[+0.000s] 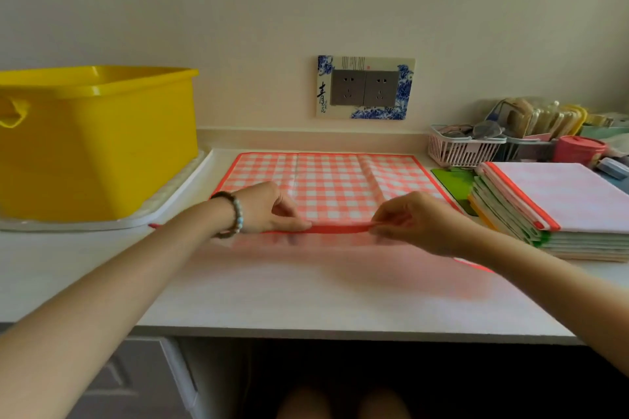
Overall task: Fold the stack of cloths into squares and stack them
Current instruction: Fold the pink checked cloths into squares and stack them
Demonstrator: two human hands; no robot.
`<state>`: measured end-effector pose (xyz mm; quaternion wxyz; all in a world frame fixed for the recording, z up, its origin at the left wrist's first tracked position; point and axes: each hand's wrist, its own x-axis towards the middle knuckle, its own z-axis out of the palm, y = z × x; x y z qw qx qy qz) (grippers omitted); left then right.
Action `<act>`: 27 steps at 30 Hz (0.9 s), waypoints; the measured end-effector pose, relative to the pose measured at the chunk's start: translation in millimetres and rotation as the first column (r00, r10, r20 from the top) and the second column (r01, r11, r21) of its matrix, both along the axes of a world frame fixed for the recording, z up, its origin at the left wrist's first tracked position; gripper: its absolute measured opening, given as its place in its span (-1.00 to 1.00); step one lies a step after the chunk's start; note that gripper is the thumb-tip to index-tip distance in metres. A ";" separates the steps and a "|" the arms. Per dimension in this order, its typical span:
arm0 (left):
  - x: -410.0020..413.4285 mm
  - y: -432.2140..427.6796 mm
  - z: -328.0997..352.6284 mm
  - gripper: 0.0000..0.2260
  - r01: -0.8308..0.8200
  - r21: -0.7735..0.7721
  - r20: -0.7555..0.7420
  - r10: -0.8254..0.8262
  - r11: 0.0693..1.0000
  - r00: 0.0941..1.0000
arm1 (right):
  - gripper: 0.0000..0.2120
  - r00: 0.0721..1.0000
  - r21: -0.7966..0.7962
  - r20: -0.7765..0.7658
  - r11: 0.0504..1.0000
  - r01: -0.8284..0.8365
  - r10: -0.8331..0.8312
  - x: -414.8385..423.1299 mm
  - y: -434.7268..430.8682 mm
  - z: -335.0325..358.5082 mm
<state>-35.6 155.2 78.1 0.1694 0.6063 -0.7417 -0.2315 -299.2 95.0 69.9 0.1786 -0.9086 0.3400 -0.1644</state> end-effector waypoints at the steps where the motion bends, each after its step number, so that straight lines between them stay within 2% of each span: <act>1: 0.2 -5.0 9.2 -0.86 0.003 -0.006 0.011 -0.003 1.000 1.000 | -0.94 1.000 -0.025 0.008 1.000 0.009 -0.008 2.3 -5.1 9.4; 5: 0.7 -24.0 47.0 -0.84 -0.022 -0.052 0.109 0.027 0.998 0.994 | -0.86 0.999 -0.159 -0.044 0.987 0.019 -0.026 12.5 -29.9 43.7; 9: -0.1 -45.5 64.9 -0.86 -0.057 -0.170 0.243 0.098 0.984 0.965 | -0.81 0.990 -0.258 -0.131 0.966 0.022 -0.058 23.8 -49.4 61.0; 13: -0.5 -67.6 61.6 -0.79 -0.137 -0.339 0.333 0.255 0.931 0.908 | -0.75 0.946 -0.526 -0.225 0.846 0.085 -0.235 37.6 -67.1 66.1; 16: 2.2 -82.6 49.1 -0.76 -0.127 -0.469 0.426 0.350 0.874 0.835 | -0.73 0.941 -0.615 -0.190 0.781 0.109 -0.281 49.0 -84.6 54.1; 20: 11.5 -101.0 24.6 -0.63 -0.010 -0.612 0.514 0.406 0.791 0.756 | -0.73 0.957 -0.628 -0.156 0.772 0.096 -0.246 60.7 -116.6 26.6; 23: 16.8 -107.4 2.6 -0.49 0.030 -0.604 0.524 0.368 0.797 0.768 | -0.72 0.971 -0.610 -0.129 0.788 0.083 -0.202 65.8 -139.3 7.5; 27: 13.9 -112.7 -28.0 -0.42 -0.054 -0.389 0.506 0.262 0.920 0.822 | -0.72 0.977 -0.550 -0.115 0.831 0.086 -0.178 70.0 -162.2 -11.5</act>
